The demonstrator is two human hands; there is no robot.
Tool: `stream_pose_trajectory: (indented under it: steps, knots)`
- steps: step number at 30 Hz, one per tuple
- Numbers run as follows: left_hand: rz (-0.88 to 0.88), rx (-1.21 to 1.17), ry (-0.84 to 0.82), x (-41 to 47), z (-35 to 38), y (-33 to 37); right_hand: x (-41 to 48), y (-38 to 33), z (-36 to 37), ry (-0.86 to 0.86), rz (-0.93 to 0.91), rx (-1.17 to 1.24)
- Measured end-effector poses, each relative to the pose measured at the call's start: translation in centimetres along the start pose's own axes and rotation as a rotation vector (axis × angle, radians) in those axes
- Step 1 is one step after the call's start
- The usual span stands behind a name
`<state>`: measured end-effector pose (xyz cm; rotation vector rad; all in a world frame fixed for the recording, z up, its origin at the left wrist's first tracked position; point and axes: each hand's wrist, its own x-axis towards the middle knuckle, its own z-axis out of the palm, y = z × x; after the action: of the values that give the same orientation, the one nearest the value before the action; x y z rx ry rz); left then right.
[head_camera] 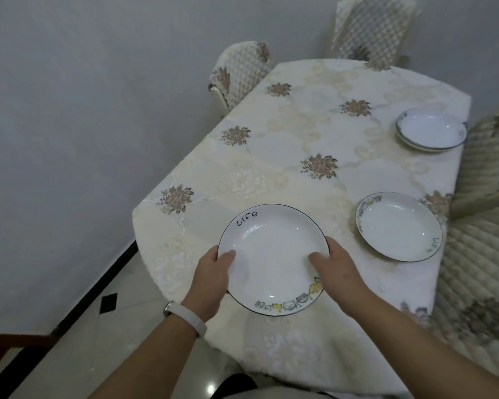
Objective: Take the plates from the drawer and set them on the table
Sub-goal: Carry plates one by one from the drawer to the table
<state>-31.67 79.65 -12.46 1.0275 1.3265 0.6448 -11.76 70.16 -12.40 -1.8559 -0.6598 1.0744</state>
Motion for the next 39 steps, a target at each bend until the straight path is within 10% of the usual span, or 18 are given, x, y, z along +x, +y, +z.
stream_pose_trajectory:
  steps: [39]
  knots:
    - [0.082, 0.889, -0.274, 14.8, -4.4, -7.4, 6.7, 9.0, 9.3, 0.134, 0.333, -0.498]
